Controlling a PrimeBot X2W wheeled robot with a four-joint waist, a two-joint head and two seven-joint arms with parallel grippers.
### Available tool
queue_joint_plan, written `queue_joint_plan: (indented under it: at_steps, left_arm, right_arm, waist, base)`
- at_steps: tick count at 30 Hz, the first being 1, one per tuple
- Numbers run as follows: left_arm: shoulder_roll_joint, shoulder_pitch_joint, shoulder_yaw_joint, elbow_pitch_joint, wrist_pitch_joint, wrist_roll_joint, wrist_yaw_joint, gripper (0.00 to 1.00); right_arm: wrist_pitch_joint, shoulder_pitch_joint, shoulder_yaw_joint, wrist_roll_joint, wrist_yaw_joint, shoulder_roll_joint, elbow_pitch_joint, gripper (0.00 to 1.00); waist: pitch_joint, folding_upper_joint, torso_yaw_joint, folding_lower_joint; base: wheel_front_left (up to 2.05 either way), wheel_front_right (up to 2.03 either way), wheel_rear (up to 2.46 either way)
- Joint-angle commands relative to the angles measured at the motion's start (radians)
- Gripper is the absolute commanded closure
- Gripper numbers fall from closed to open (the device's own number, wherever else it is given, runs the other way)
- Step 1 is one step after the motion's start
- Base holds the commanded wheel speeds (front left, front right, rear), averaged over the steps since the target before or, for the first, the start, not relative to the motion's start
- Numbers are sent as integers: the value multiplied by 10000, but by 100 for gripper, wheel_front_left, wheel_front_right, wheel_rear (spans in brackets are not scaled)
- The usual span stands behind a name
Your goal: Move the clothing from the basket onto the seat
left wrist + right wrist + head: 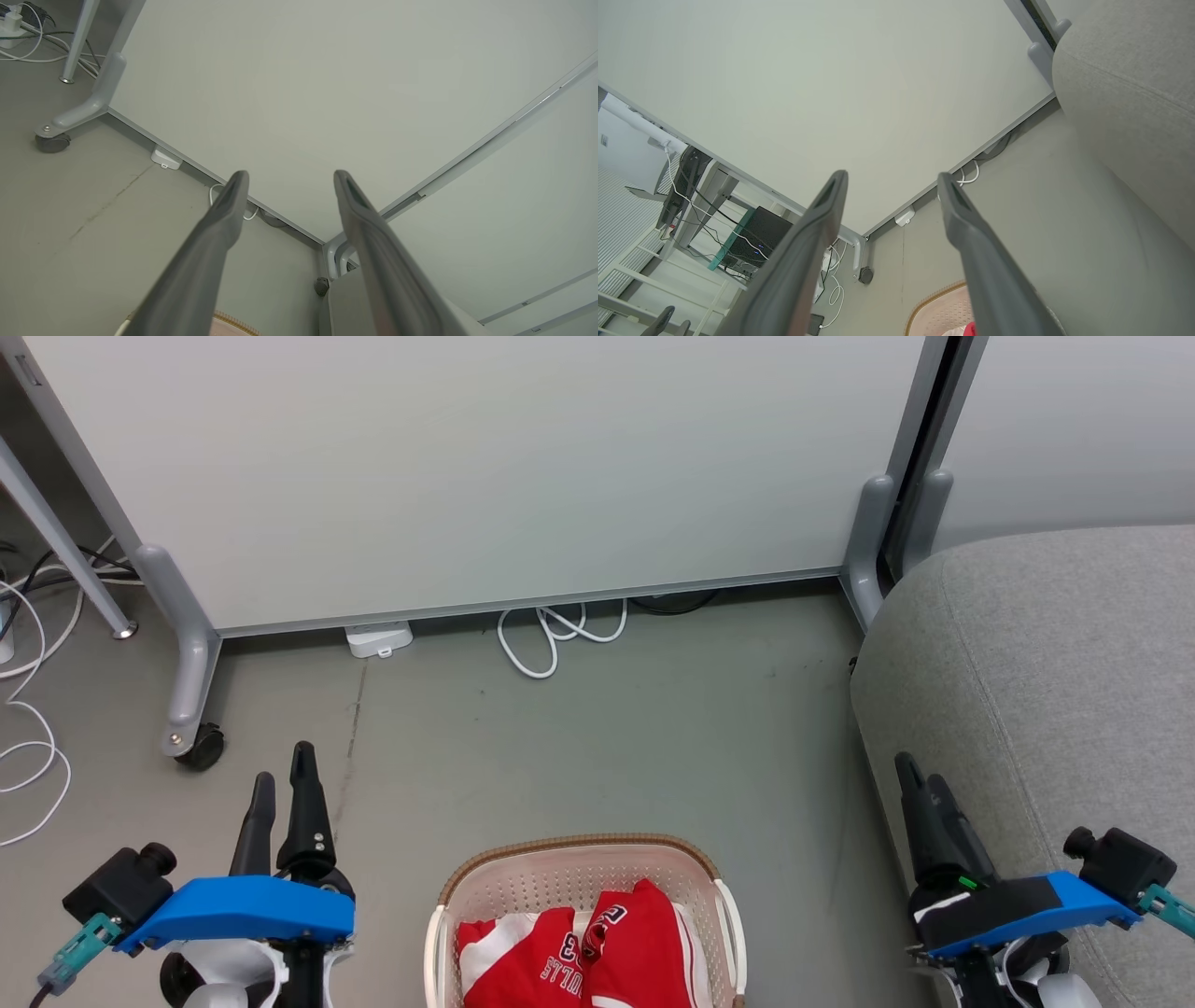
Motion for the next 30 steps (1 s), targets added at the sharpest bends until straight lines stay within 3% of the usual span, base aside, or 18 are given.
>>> queue_joint_plan:
  at_steps: [1,30]
  left_arm:
    - [76,-314,-60,-93,-84,269,24,0]
    - [253,-546,-860,311,-936,3758,211,0]
  right_arm:
    - [-87,-242,50,-280,17,-70,-94,0]
    - [-932,-506,543,-3821,22,-97,263,0]
  waist:
    - [1,0,1,0]
    - [106,0,95,0]
  base:
    - [0,0,0]
    - [0,0,0]
